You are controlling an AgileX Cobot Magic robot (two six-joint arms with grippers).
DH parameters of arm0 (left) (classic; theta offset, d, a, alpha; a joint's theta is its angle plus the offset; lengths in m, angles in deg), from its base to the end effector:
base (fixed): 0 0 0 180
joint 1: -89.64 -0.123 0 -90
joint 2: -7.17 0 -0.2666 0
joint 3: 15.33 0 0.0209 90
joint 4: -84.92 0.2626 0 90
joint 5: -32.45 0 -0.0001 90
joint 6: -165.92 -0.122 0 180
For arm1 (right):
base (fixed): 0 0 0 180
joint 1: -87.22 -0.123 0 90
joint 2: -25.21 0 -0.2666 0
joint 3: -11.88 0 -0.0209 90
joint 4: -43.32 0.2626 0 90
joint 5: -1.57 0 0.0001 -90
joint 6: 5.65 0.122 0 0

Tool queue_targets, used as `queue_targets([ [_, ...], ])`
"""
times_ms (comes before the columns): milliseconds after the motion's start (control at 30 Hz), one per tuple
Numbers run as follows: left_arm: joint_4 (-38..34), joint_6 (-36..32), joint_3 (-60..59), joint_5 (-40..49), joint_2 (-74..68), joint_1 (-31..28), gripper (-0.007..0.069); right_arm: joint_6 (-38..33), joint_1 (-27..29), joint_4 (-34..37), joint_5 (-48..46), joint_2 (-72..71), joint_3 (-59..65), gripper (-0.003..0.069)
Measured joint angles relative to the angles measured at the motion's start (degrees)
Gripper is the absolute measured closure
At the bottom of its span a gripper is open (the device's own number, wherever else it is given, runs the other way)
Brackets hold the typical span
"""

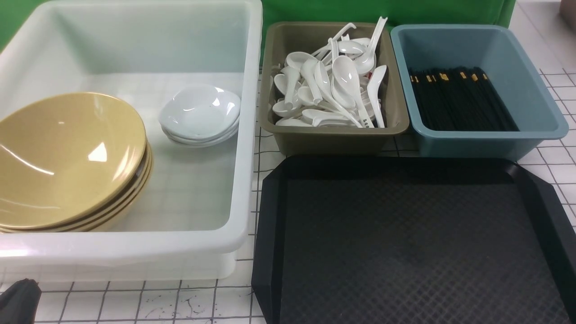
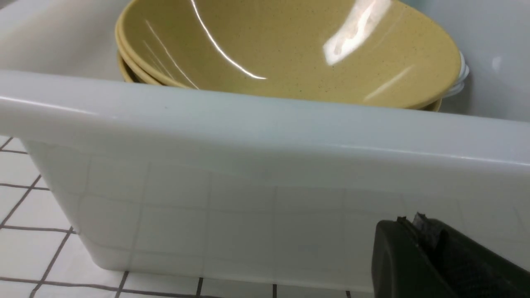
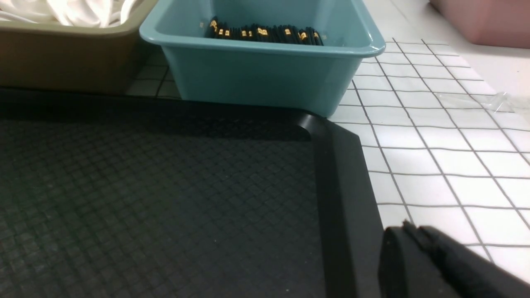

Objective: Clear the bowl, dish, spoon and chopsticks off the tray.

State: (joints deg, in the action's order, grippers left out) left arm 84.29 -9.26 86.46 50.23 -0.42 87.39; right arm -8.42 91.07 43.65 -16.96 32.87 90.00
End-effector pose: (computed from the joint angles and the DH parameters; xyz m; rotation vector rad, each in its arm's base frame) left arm 0.1146 0.0041 0.1695 -0.1185 1.8041 -0.0424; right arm 0.1141 -0.0075 0.1685 0.0208 1.8211 -0.0762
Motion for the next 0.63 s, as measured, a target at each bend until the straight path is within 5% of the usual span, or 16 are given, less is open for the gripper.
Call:
queue_targets([
  [633,0.0,0.21,0.0,0.0,0.0,0.0,0.0636,0.0,0.0,0.0,0.0,0.0,0.0,0.0582],
])
